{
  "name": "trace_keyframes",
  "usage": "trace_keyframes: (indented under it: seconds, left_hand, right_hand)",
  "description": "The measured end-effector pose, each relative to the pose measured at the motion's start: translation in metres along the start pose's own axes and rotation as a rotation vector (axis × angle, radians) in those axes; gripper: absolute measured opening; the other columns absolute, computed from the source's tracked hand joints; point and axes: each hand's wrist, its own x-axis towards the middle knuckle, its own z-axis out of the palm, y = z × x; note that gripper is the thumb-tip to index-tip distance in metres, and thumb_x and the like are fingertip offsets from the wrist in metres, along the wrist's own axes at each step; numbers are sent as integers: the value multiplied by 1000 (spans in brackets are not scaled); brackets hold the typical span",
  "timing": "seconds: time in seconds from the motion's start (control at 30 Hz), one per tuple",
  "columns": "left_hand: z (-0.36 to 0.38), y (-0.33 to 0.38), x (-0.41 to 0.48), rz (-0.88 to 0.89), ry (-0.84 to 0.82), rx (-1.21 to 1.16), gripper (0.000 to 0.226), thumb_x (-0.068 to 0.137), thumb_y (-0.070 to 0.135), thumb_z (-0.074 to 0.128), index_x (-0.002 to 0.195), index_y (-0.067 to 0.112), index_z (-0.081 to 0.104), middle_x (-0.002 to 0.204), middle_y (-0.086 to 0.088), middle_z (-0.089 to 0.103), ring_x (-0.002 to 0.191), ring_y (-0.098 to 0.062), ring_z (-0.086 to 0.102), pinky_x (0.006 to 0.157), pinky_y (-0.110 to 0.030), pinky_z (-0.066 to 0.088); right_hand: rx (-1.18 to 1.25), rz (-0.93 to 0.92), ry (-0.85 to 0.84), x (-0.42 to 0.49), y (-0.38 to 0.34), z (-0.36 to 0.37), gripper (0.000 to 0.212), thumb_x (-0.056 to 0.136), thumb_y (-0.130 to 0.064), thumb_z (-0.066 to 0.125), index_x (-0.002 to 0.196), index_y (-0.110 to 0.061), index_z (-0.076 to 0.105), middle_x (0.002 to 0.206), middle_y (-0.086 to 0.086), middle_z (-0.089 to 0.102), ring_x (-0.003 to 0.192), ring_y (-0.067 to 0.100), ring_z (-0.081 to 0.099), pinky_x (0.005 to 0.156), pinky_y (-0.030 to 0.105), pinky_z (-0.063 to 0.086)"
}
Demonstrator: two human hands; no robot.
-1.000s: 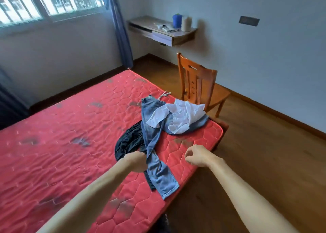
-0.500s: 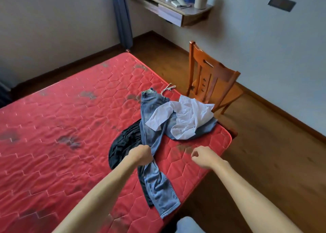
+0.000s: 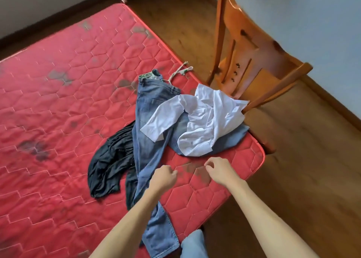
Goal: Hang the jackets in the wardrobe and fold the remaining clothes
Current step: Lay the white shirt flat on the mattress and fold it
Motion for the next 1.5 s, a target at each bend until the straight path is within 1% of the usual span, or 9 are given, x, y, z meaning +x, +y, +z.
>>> trace_keyframes:
  seconds: [0.2,0.33,0.43,0.67,0.83,0.97,1.13,1.33,1.5]
  left_hand:
    - [58,30,110,-134,-56,-158,49,72,50,37,77,10,65,81,-10,74,80,-31,70,77,-38,57]
    - [89,28,178,-227,-60,-252,40,90,41,46,68,11,61,82,-15,73,82,-35,70,79,-40,56]
    - [107,28,219,-336,-88,-472,47,79,50,51,56,10,62,65,-11,69,69,-35,69,75,-42,55]
    - [127,26,225,-457,-90,-742,23,88,28,70,71,12,65,53,-2,61,42,-13,56,45,-24,43]
    - [86,23,183,-332,56,-664,21,78,35,78,69,17,78,63,1,74,73,-15,74,79,-33,59]
    - [24,29,136,-143,294,-547,3,71,21,79,69,20,78,63,11,71,70,-5,67,68,-26,49]
    - [-57,13,64,56,461,-426,37,66,11,67,98,25,78,70,4,71,59,2,60,60,-6,40]
    - [-151,-23,-51,295,699,-399,59,63,-2,51,105,30,78,102,11,76,95,-12,70,86,-32,55]
    - [-218,-47,-164,505,897,-249,58,80,-19,45,113,19,74,109,0,70,95,-22,65,77,-39,55]
  right_hand:
    - [-15,-22,-11,137,23,7,36,92,-9,49,122,-17,66,130,8,64,120,30,59,97,36,47]
    - [-49,-99,38,209,34,18,51,92,1,45,140,-16,46,152,3,38,126,33,52,98,43,46]
    - [-60,-86,9,250,44,29,63,96,-1,46,153,-20,29,166,5,12,138,31,42,104,42,43]
    - [-150,9,-55,253,54,43,64,95,-14,51,152,-30,27,141,6,48,123,35,52,94,42,45]
    - [-33,45,-17,220,28,15,60,91,-11,49,147,-33,43,137,5,57,125,32,52,94,40,47]
    - [-10,-5,38,178,-14,-11,44,91,-15,50,131,-32,60,124,8,65,116,36,57,84,38,47]
    - [-144,-155,130,104,-79,-47,12,93,-21,57,97,-17,68,106,14,68,105,38,62,76,37,47]
    - [-228,-341,399,-17,-157,-94,25,94,-32,50,102,-19,70,102,10,72,101,37,64,73,38,46]
    - [-159,-466,544,-128,-225,-104,28,88,-30,58,100,-14,77,103,17,73,98,39,65,76,39,49]
